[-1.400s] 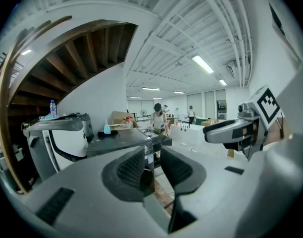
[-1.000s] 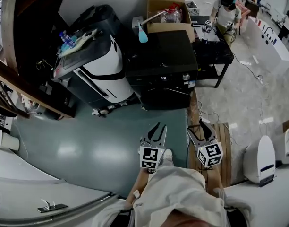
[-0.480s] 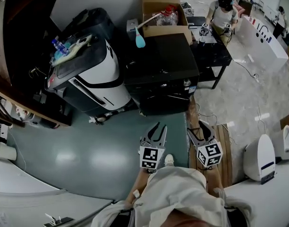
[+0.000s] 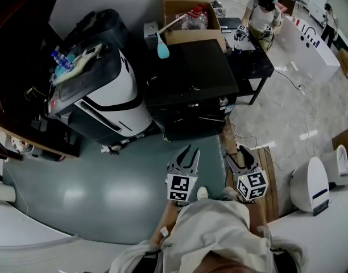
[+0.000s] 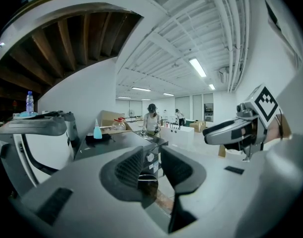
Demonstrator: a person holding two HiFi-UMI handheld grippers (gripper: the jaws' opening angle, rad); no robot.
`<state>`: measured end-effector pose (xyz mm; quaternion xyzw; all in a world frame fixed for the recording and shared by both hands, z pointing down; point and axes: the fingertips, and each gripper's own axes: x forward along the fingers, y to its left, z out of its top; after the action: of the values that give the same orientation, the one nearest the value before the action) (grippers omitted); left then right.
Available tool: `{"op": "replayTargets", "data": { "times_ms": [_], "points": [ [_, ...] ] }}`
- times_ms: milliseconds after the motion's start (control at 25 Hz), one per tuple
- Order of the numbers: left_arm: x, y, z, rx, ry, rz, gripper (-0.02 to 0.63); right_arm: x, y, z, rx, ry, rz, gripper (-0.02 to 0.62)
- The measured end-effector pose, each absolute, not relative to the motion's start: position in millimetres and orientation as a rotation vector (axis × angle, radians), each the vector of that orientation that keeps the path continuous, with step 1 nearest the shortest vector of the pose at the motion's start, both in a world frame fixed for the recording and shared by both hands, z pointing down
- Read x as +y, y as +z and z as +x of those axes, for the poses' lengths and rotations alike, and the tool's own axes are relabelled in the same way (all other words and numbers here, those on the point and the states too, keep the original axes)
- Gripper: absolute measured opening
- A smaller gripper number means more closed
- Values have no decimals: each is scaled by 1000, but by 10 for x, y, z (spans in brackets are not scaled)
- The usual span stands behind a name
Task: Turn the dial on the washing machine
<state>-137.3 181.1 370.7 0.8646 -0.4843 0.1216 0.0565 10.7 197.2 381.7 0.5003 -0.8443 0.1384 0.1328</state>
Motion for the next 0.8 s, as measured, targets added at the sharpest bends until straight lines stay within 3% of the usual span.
{"op": "replayTargets", "data": {
  "times_ms": [800],
  "points": [
    [1067, 3817, -1266, -1475, 393, 2593, 107, 1177, 3954, 204, -2448, 439, 1424, 249]
  ]
}}
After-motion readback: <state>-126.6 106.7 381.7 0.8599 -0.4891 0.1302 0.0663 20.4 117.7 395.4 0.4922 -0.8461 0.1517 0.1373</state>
